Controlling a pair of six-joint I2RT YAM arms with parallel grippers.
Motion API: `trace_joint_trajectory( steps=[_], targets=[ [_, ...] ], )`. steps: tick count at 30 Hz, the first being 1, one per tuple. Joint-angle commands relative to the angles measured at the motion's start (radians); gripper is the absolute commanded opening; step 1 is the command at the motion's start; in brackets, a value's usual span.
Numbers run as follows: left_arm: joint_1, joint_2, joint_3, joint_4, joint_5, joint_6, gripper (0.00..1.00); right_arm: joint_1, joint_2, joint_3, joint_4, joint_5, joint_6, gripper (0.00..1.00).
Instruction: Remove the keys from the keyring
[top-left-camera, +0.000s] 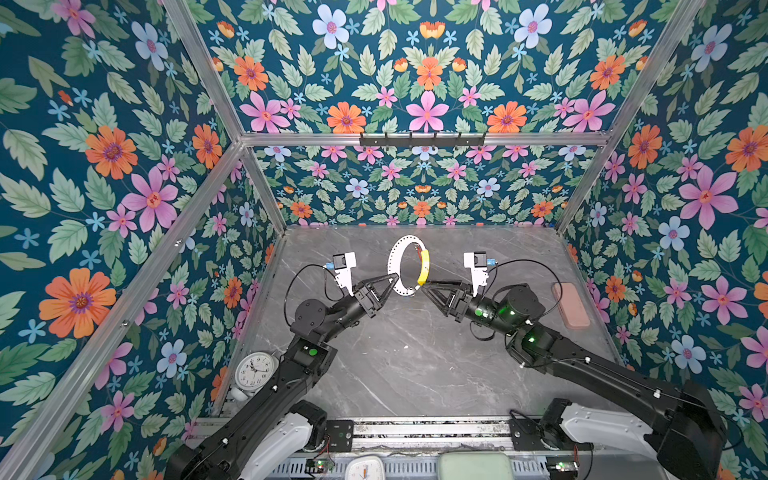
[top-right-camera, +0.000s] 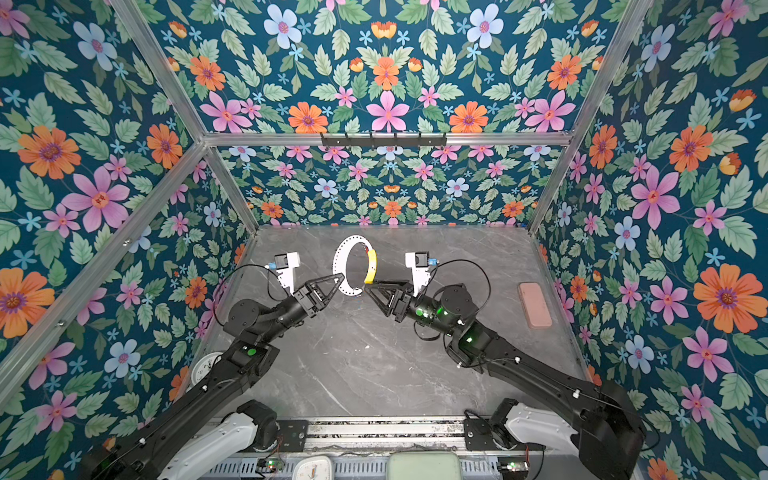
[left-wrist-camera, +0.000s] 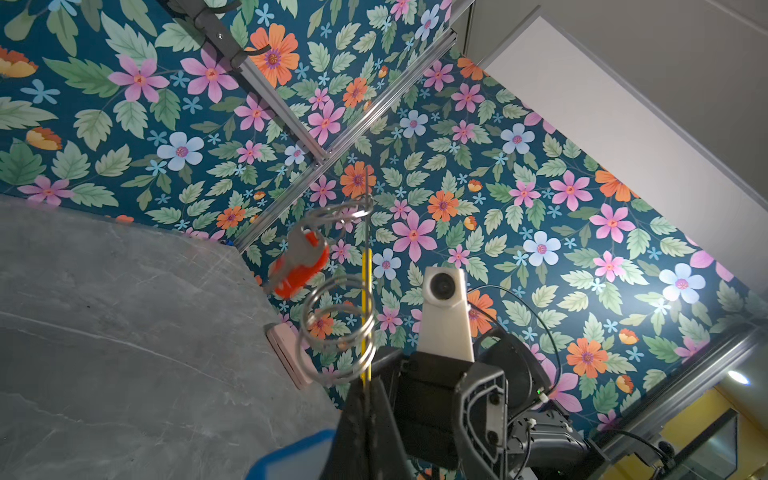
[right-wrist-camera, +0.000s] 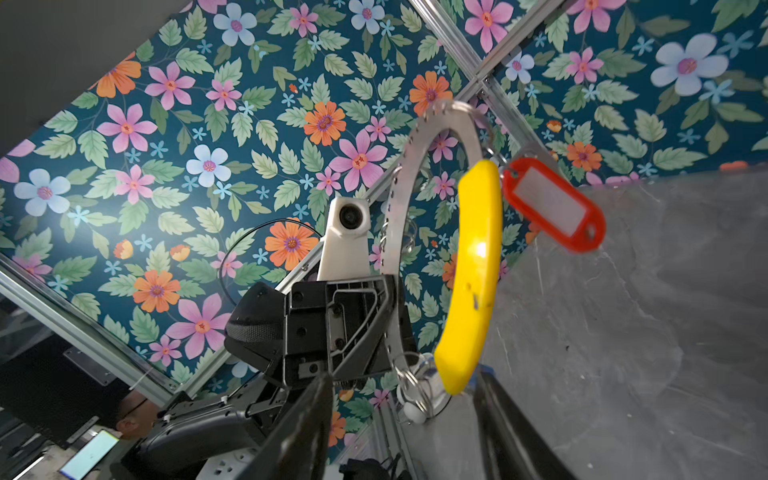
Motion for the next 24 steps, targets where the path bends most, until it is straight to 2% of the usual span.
trace_joint_trajectory(
  steps=[1, 4, 9, 15, 20, 24],
  targets=[
    [0.038, -0.010, 0.028, -0.140, 0.114, 0.028, 0.00, -0.070, -0.054, 0.000, -0.170, -0.112, -0.092, 0.60],
    [0.071, -0.017, 0.041, -0.207, 0.197, 0.038, 0.00, -0.146, -0.090, 0.016, -0.308, -0.154, -0.167, 0.60],
    [0.113, -0.012, 0.069, -0.350, 0.331, 0.061, 0.00, -0.213, -0.081, 0.058, -0.501, -0.168, -0.381, 0.58],
    [0.142, 0.002, 0.036, -0.219, 0.495, -0.075, 0.00, -0.214, -0.053, 0.051, -0.558, -0.189, -0.542, 0.52],
    [0.149, -0.009, -0.010, -0.194, 0.587, -0.071, 0.00, -0.213, -0.083, 0.017, -0.497, -0.272, -0.593, 0.47],
    [0.150, -0.011, -0.066, -0.107, 0.634, -0.117, 0.00, -0.213, -0.097, 0.036, -0.514, -0.325, -0.637, 0.47]
  ],
)
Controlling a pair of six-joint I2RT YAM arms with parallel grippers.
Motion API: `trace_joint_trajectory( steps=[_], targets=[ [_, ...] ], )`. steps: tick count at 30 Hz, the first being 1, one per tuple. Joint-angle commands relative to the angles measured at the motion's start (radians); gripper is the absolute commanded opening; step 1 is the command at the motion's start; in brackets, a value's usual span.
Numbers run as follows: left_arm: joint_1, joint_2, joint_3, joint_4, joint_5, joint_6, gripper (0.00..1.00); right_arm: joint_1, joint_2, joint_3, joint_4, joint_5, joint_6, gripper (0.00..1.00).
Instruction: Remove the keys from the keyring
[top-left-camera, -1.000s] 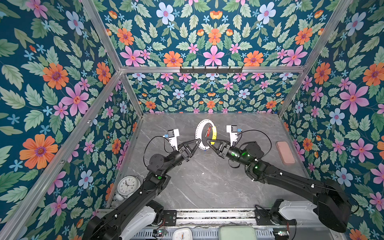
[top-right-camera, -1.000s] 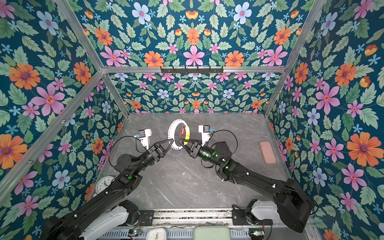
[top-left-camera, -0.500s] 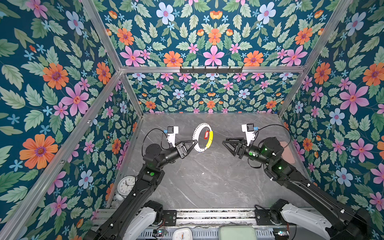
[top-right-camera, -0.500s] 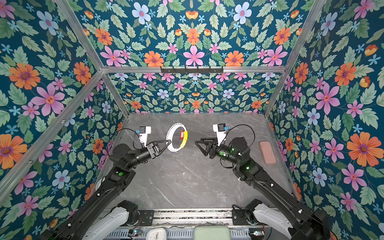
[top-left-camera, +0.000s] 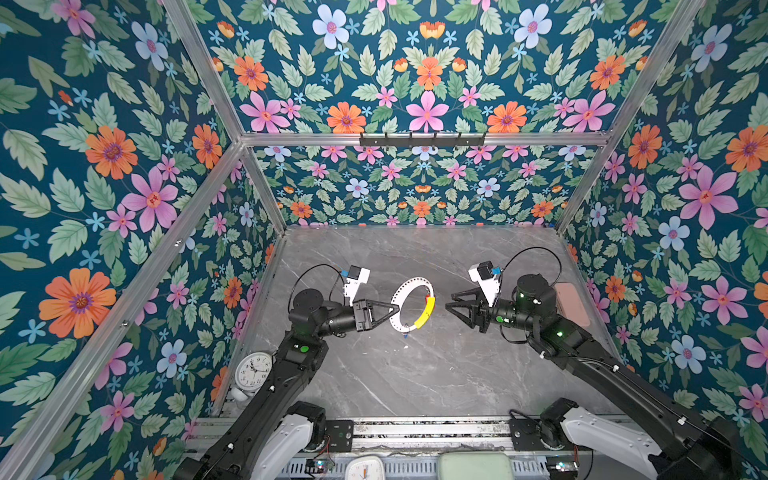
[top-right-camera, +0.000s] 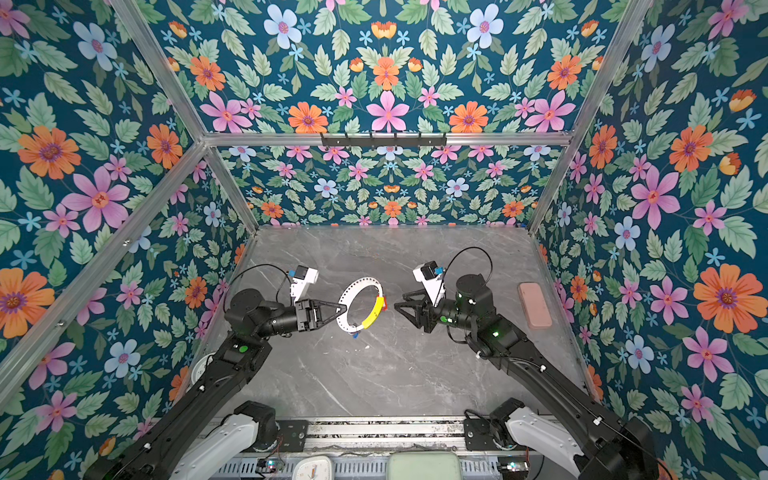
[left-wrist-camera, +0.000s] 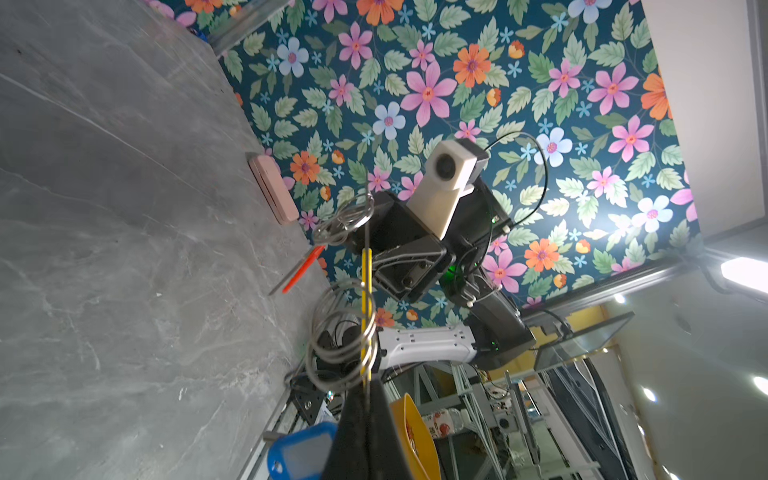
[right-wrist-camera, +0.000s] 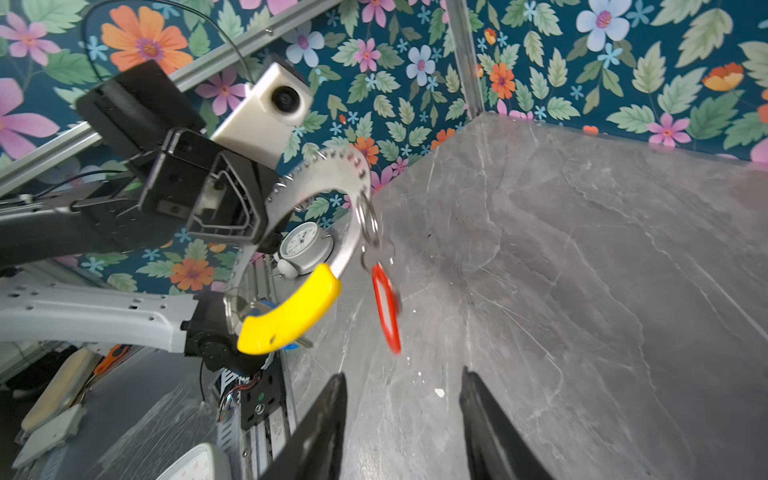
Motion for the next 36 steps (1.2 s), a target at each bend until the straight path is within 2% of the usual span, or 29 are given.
trace_joint_trajectory(
  steps=[1, 12, 19, 25, 36],
  targets=[
    [0.002, -0.003, -0.034, 0.146, 0.077, -0.057, 0.00, 0.000, -0.009, 0.018, 0.007, -0.052, -0.076, 0.47],
    [-0.004, -0.012, -0.132, 0.471, 0.097, -0.275, 0.00, -0.001, 0.028, 0.052, -0.012, -0.103, -0.127, 0.49],
    [-0.010, 0.008, -0.152, 0.549, 0.096, -0.336, 0.00, 0.007, 0.045, 0.047, -0.008, -0.115, -0.140, 0.48],
    [-0.011, 0.036, -0.152, 0.601, 0.097, -0.373, 0.00, 0.064, 0.066, 0.078, -0.041, -0.077, -0.182, 0.52],
    [-0.021, 0.034, -0.169, 0.629, 0.101, -0.395, 0.00, 0.072, 0.086, 0.127, -0.030, -0.025, -0.207, 0.48]
  ],
)
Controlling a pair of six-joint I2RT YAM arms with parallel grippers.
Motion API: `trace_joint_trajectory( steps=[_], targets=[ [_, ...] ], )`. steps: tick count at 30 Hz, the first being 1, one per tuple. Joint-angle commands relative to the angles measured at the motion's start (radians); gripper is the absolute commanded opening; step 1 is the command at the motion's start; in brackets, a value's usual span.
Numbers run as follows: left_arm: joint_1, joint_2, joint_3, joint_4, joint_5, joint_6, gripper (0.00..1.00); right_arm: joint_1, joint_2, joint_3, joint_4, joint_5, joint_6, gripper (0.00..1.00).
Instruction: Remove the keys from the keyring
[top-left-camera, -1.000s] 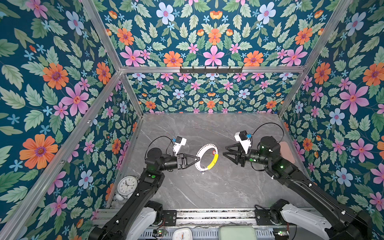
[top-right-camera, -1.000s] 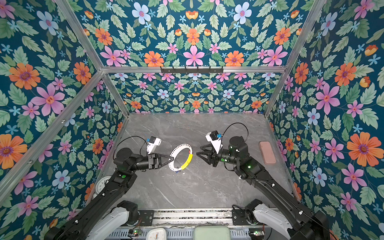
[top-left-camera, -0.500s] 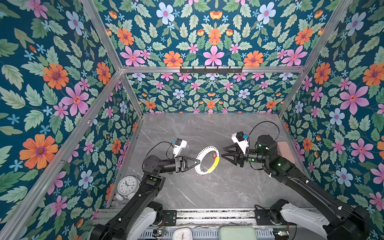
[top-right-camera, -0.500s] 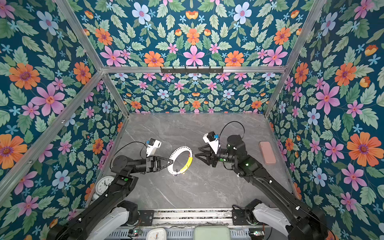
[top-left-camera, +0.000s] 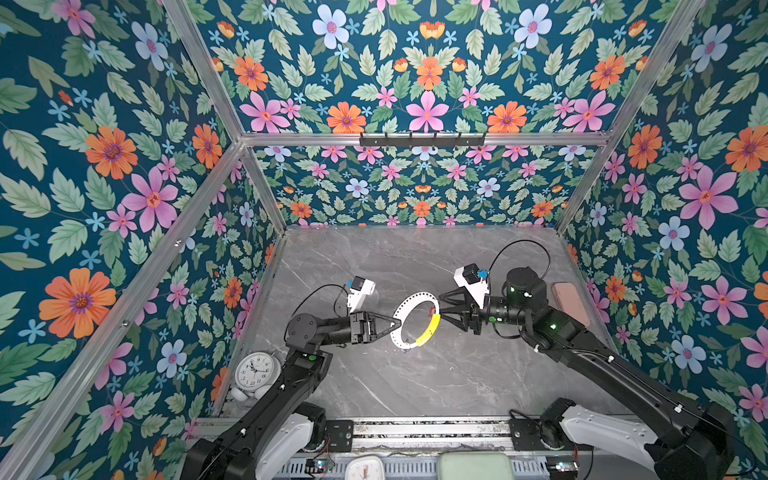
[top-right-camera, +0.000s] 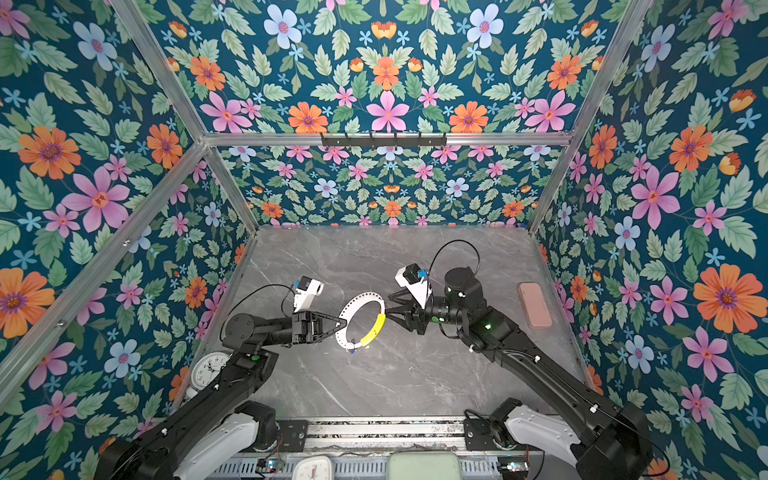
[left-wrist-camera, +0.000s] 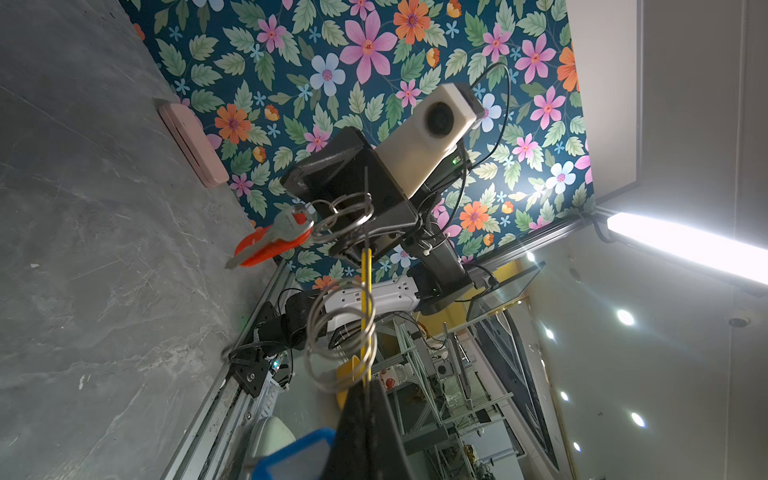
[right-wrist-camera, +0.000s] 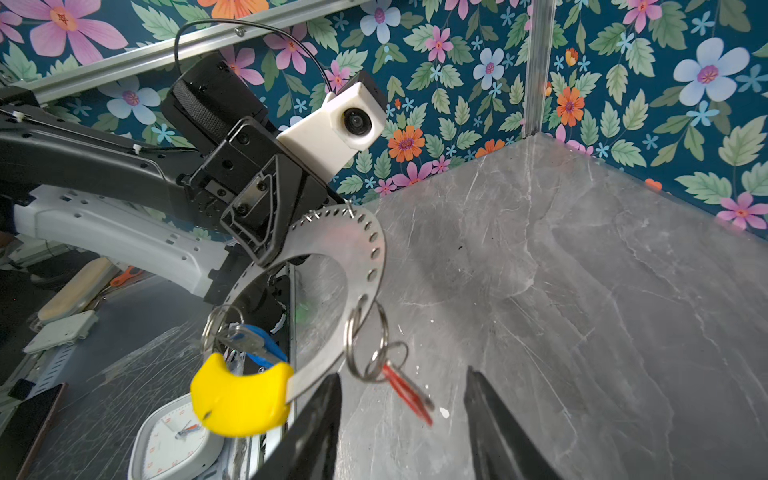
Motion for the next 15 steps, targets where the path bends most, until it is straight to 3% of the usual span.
trace_joint_trajectory(
  steps=[1, 15],
  targets=[
    [-0.001, -0.005, -0.003, 0.053, 0.013, -0.004, 0.00, 0.002, 0.006, 0.023, 0.011, 0.013, -0.026, 0.48],
    [-0.016, -0.017, -0.009, 0.057, 0.017, -0.003, 0.00, 0.002, 0.003, 0.062, -0.008, -0.053, -0.059, 0.32]
  ],
)
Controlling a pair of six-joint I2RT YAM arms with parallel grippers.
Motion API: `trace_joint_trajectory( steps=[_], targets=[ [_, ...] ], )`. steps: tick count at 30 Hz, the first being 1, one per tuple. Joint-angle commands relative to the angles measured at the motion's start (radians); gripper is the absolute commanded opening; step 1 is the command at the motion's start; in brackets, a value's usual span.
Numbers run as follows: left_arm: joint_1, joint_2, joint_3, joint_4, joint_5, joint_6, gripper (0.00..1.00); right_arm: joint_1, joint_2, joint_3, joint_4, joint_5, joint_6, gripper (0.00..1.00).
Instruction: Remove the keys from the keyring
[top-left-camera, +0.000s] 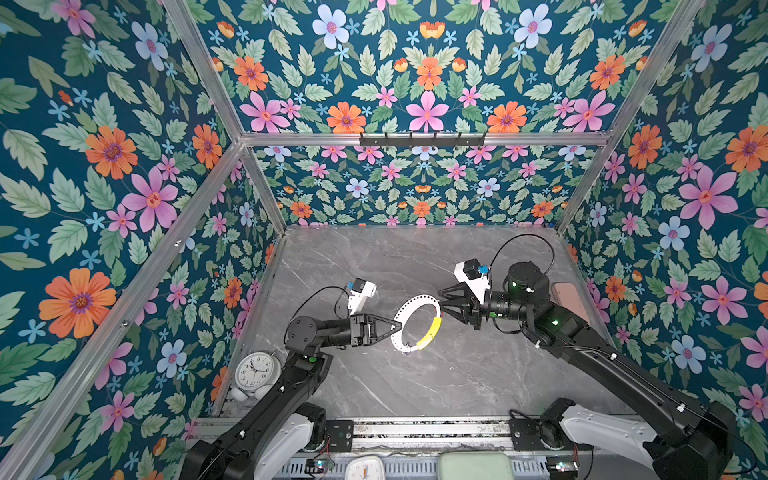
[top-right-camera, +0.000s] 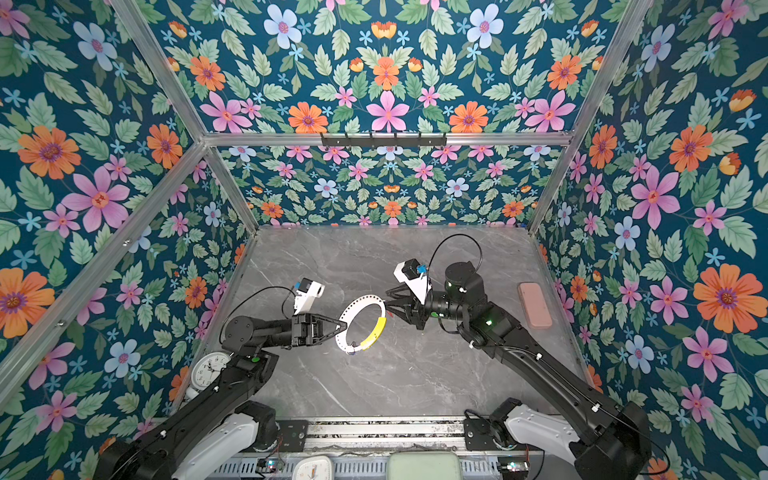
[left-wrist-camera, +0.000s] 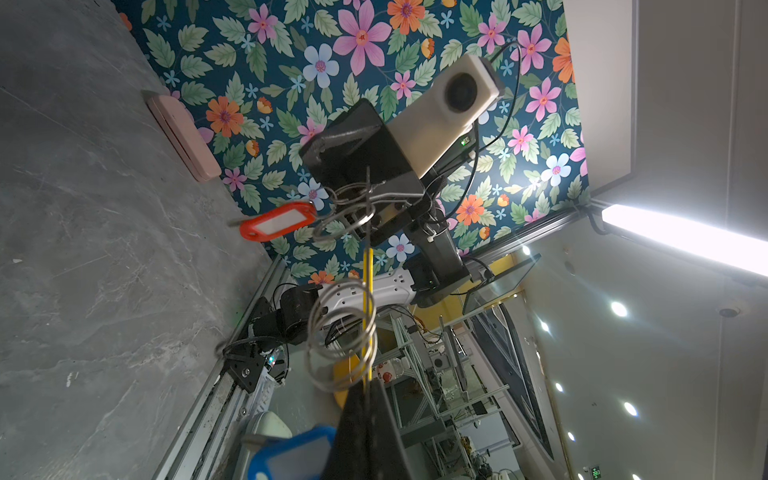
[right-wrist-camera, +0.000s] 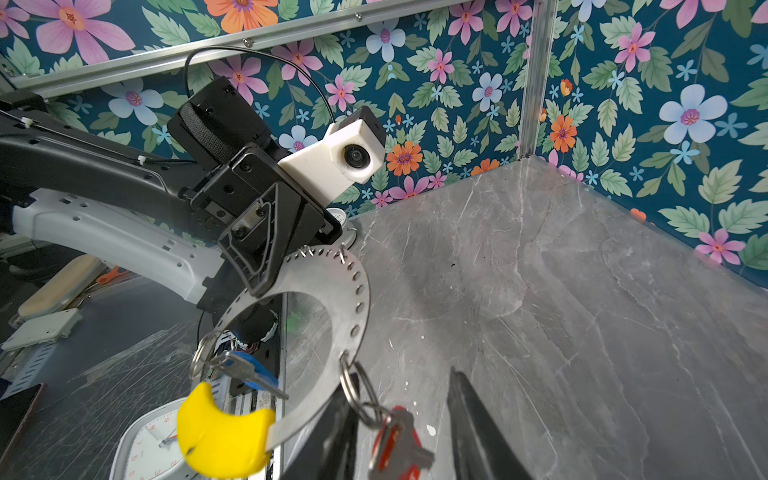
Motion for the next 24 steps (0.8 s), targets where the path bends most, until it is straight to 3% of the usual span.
trace_joint_trajectory(
  steps=[1, 11, 17, 18, 21, 24],
  targets=[
    [-0.002, -0.005, -0.001, 0.043, 0.014, 0.000, 0.00, 0.002, -0.006, 0.011, 0.010, -0.043, -0.015, 0.29],
    [-0.002, -0.001, -0.007, 0.041, 0.010, -0.001, 0.00, 0.002, -0.026, 0.009, -0.005, -0.040, -0.023, 0.00],
    [0.000, 0.029, -0.028, 0.056, -0.013, -0.009, 0.00, 0.001, -0.047, -0.030, 0.102, -0.010, 0.044, 0.00],
    [0.000, 0.036, -0.036, 0.072, -0.020, -0.017, 0.04, 0.002, -0.047, -0.039, 0.131, -0.004, 0.066, 0.00],
    [0.003, 0.062, -0.049, 0.090, -0.054, -0.020, 0.34, 0.001, -0.052, -0.066, 0.215, 0.031, 0.120, 0.00],
    [0.018, 0.078, -0.056, 0.106, -0.092, -0.013, 0.41, 0.002, -0.053, -0.081, 0.271, 0.055, 0.168, 0.00]
  ],
)
